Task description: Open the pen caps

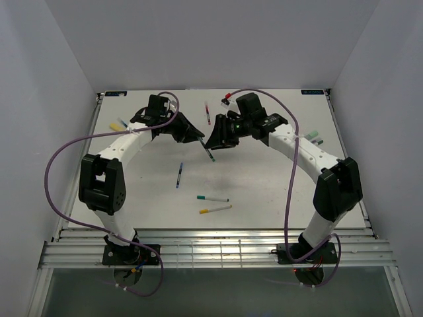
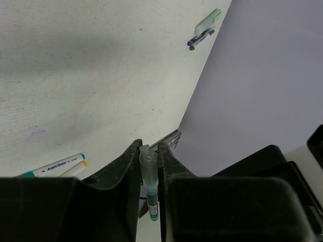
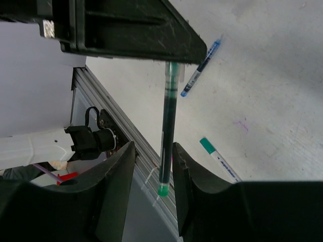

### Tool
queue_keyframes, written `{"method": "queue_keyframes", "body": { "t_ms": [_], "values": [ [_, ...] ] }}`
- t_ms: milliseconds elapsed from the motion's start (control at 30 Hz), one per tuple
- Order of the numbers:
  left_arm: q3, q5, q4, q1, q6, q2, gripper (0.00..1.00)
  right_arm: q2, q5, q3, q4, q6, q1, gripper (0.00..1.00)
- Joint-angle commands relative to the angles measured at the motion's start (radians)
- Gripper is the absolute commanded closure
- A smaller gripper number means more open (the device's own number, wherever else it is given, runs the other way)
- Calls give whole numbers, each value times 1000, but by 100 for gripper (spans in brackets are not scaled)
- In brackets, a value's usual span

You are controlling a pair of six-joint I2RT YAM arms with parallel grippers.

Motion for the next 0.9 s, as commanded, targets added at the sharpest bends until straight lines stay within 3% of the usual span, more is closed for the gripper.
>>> {"method": "queue_keyframes", "body": {
  "t_ms": [0, 867],
  "values": [
    [8, 6, -36, 1, 59, -89, 98, 59, -50, 114, -34, -35, 0, 58],
    [2, -15, -51, -1, 105, -130, 100, 170, -213, 113, 22, -14, 16, 67]
  ]
}}
